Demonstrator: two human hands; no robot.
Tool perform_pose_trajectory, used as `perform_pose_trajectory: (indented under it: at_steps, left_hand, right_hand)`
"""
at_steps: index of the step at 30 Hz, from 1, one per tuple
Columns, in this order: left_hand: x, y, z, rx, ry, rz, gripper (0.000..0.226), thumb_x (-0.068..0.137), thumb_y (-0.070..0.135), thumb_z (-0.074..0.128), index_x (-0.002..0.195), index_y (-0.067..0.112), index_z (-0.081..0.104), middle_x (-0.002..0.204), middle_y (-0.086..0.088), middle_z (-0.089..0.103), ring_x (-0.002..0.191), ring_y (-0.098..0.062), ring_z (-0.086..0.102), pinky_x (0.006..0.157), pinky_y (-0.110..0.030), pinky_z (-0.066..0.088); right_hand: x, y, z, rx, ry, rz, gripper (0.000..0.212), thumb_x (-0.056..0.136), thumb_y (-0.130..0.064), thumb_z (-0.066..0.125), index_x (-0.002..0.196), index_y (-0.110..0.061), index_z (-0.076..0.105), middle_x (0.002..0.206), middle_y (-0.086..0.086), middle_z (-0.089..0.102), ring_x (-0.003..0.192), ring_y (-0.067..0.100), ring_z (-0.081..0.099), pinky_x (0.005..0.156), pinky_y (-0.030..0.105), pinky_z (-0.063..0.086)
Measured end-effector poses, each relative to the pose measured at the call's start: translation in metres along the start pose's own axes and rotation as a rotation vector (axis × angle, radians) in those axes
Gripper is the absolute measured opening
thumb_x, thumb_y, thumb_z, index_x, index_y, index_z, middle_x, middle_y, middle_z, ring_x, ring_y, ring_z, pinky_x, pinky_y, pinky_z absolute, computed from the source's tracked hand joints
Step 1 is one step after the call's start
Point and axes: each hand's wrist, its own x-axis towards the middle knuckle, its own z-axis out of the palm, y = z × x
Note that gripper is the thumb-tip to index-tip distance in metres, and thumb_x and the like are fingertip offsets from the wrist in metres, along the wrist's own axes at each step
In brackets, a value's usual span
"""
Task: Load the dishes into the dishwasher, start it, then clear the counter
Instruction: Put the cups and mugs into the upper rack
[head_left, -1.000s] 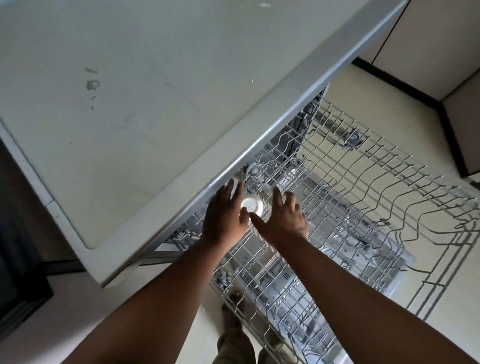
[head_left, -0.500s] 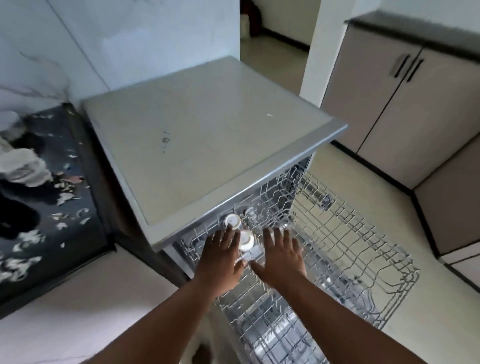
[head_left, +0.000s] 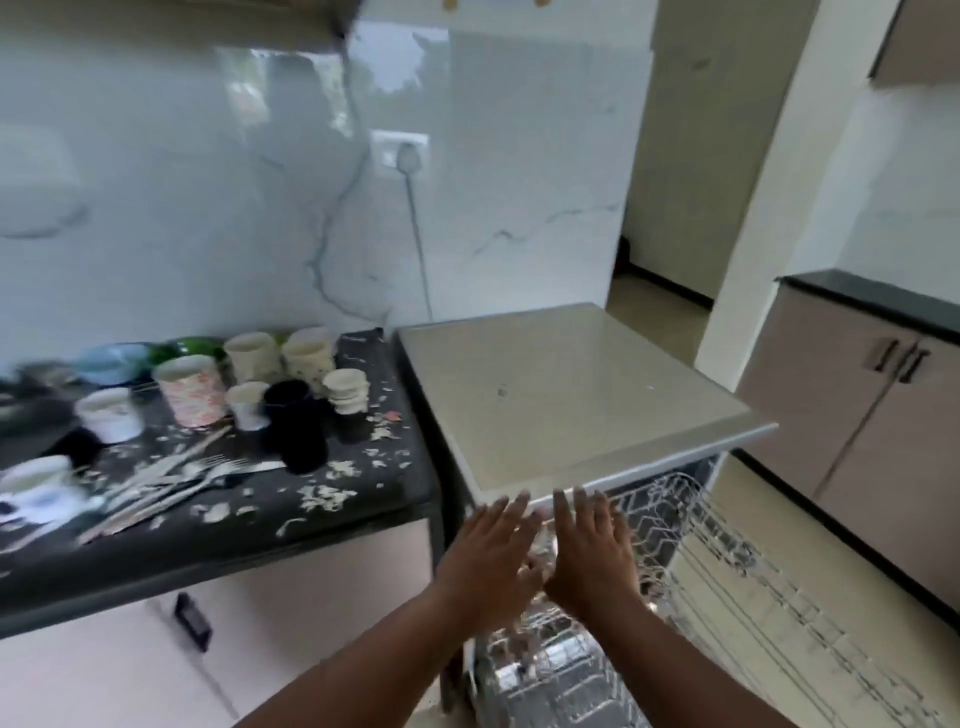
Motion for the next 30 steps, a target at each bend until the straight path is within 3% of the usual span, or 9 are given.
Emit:
perform_pose_trajectory:
  at_steps: [2, 5, 7, 9, 11, 13, 16, 24, 30]
  left_hand:
    - [-0.039, -0.024, -0.023, 0.019, 0.027, -0.073, 0.078, 0.088, 0.063, 0.016, 0.155, 0.025, 0.006, 0.162, 0.003, -0.007, 0.15, -0.018, -0.008, 0.119, -0.034, -0.008]
    - [-0.102, -0.063, -0.051, 0.073, 0.077, -0.193, 0.072, 0.096, 0.057, 0.028, 0.155, 0.025, 0.0, 0.162, 0.002, -0.011, 0.149, -0.018, -0.011, 0.12, -0.035, -0.009]
    - [-0.143, -0.087, -0.068, 0.093, 0.097, -0.279, 0.073, 0.097, 0.058, 0.028, 0.155, 0.025, -0.003, 0.162, 0.002, -0.012, 0.149, -0.018, -0.013, 0.12, -0.036, -0.01]
    - [-0.174, -0.107, -0.081, 0.093, 0.121, -0.376, 0.074, 0.098, 0.059, 0.029, 0.155, 0.025, -0.005, 0.162, 0.003, -0.013, 0.148, -0.018, -0.014, 0.119, -0.036, -0.01]
    - [-0.196, -0.121, -0.094, 0.075, 0.143, -0.454, 0.076, 0.097, 0.059, 0.031, 0.155, 0.024, -0.005, 0.162, 0.001, -0.014, 0.148, -0.018, -0.015, 0.117, -0.035, -0.01]
    - [-0.211, -0.133, -0.103, 0.06, 0.158, -0.519, 0.078, 0.097, 0.059, 0.032, 0.155, 0.024, -0.005, 0.162, 0.0, -0.015, 0.148, -0.018, -0.014, 0.116, -0.034, -0.011]
    - [-0.218, -0.149, -0.109, 0.017, 0.184, -0.585, 0.078, 0.096, 0.06, 0.033, 0.155, 0.024, -0.004, 0.162, 0.0, -0.012, 0.149, -0.019, -0.013, 0.117, -0.035, -0.009]
    - [-0.173, -0.195, -0.108, -0.083, 0.225, -0.684, 0.079, 0.096, 0.061, 0.034, 0.155, 0.024, -0.004, 0.162, -0.001, -0.012, 0.149, -0.019, -0.011, 0.121, -0.038, -0.001]
    - [-0.107, -0.246, -0.101, -0.116, 0.223, -0.805, 0.082, 0.095, 0.06, 0.035, 0.155, 0.02, -0.005, 0.162, -0.004, -0.011, 0.149, -0.019, -0.008, 0.12, -0.038, -0.002]
  right_hand:
    - [-0.015, -0.042, -0.006, 0.008, 0.024, -0.042, 0.093, 0.088, -0.066, 0.042, 0.156, -0.014, 0.007, 0.162, 0.017, 0.005, 0.149, 0.038, 0.001, 0.118, 0.052, 0.005]
    - [-0.031, -0.106, 0.0, 0.04, 0.107, -0.183, 0.094, 0.07, -0.073, 0.038, 0.135, -0.007, 0.055, 0.138, 0.021, 0.053, 0.126, 0.044, 0.051, 0.1, 0.058, 0.041]
    - [-0.034, -0.149, 0.004, 0.071, 0.115, -0.258, 0.095, 0.067, -0.075, 0.036, 0.131, -0.008, 0.055, 0.133, 0.019, 0.058, 0.121, 0.042, 0.056, 0.102, 0.053, 0.036]
    - [-0.056, -0.19, -0.024, 0.054, 0.153, -0.33, 0.094, 0.072, -0.075, 0.035, 0.139, -0.009, 0.046, 0.141, 0.019, 0.05, 0.129, 0.041, 0.048, 0.109, 0.049, 0.03]
    - [-0.068, -0.219, -0.04, 0.061, 0.127, -0.399, 0.094, 0.084, -0.072, 0.037, 0.154, -0.012, 0.017, 0.16, 0.018, 0.013, 0.148, 0.038, 0.011, 0.118, 0.046, 0.007]
    - [-0.069, -0.236, -0.041, 0.07, 0.169, -0.454, 0.096, 0.087, -0.074, 0.032, 0.155, -0.017, -0.006, 0.162, 0.012, -0.011, 0.148, 0.032, -0.015, 0.114, 0.041, -0.013]
    - [-0.062, -0.251, -0.042, 0.102, 0.212, -0.492, 0.103, 0.075, -0.08, 0.014, 0.155, -0.018, -0.005, 0.163, 0.011, -0.009, 0.148, 0.032, -0.016, 0.112, 0.04, -0.014]
    - [0.001, -0.255, -0.042, 0.119, 0.188, -0.479, 0.092, 0.09, -0.068, 0.035, 0.153, -0.021, -0.013, 0.161, 0.009, -0.018, 0.147, 0.03, -0.021, 0.117, 0.042, -0.01]
    - [0.087, -0.245, -0.037, 0.136, 0.138, -0.452, 0.091, 0.091, -0.066, 0.036, 0.154, -0.019, -0.01, 0.162, 0.009, -0.016, 0.148, 0.031, -0.017, 0.118, 0.044, -0.007]
